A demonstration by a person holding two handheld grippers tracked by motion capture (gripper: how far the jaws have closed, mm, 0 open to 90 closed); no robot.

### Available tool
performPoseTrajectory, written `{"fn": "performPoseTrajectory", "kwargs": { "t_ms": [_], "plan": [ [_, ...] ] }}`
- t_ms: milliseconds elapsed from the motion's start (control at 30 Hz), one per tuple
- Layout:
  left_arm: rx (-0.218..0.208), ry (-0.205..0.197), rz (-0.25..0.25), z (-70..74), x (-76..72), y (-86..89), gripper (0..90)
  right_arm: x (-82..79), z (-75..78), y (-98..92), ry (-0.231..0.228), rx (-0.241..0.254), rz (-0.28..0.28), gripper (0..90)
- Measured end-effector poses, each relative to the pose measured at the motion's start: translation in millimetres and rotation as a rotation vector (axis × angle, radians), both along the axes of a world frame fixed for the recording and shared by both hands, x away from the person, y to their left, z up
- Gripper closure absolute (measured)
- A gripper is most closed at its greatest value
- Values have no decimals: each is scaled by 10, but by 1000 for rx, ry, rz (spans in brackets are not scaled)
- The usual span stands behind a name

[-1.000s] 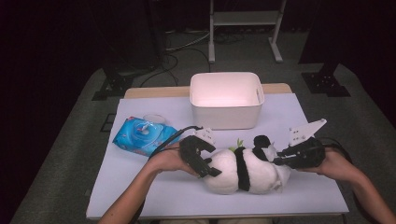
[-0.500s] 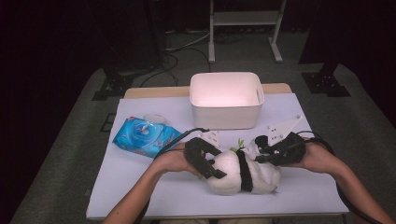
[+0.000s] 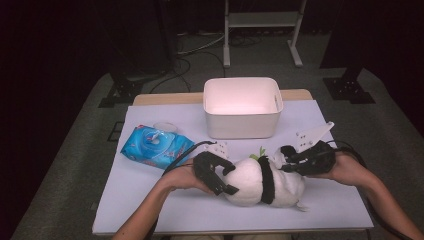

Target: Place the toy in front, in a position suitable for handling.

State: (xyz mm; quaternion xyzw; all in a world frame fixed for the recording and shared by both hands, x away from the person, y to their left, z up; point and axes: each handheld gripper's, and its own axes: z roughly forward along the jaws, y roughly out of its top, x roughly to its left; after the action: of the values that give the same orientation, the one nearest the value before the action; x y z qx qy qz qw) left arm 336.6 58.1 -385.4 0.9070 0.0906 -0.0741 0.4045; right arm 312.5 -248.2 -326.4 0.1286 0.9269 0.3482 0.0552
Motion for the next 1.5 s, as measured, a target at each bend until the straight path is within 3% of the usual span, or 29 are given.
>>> {"fn": "performPoseTrajectory", "kwargs": {
  "t_ms": [267, 367, 400, 467, 633, 700, 800, 967, 1067, 1167, 1233, 1300, 1333, 1500],
  "plan": [
    [-17, 15, -4, -147, -3, -1, 41, -8, -16, -24, -3, -9, -1, 806],
    [-29, 9, -12, -164, -3, 12, 113, -9, -19, -16, -3, -12, 1, 805],
    [-53, 13, -4, -168, 4, 40, 224, -9, -23, -6, -2, -13, 1, 806],
    [-65, 8, -1, -160, 12, 55, 297, -7, -21, -4, -2, -13, -3, 805],
    [-74, -8, 11, -31, 50, 120, 352, 4, 5, 5, -18, 14, -6, 804],
    [-68, 0, 11, -2, 52, 124, 352, 16, 21, 5, -16, 42, -10, 804],
    [-54, -19, 16, 95, 58, 149, 353, 22, 35, 19, -17, 67, -6, 804],
    [-52, -39, 33, 324, 50, 223, 356, 25, 69, 80, -20, 98, 7, 803],
    [-12, -73, 25, 526, 16, 259, 357, 23, 118, 228, -38, 108, 42, 802],
    [19, -88, 16, 600, 4, 255, 355, 8, 123, 309, -49, 89, 59, 802],
    [14, -84, 19, 600, 1, 244, 333, 9, 104, 308, -44, 84, 59, 803],
    [7, -82, 19, 568, 10, 178, 299, 5, 47, 284, -49, 31, 51, 804],
    [-20, -71, 27, 547, 19, 146, 225, 0, -9, 224, -36, 29, 36, 805],
    [-58, -82, 41, 565, 33, 108, 135, 5, -84, 85, -17, 40, 11, 806]
  ]
}}
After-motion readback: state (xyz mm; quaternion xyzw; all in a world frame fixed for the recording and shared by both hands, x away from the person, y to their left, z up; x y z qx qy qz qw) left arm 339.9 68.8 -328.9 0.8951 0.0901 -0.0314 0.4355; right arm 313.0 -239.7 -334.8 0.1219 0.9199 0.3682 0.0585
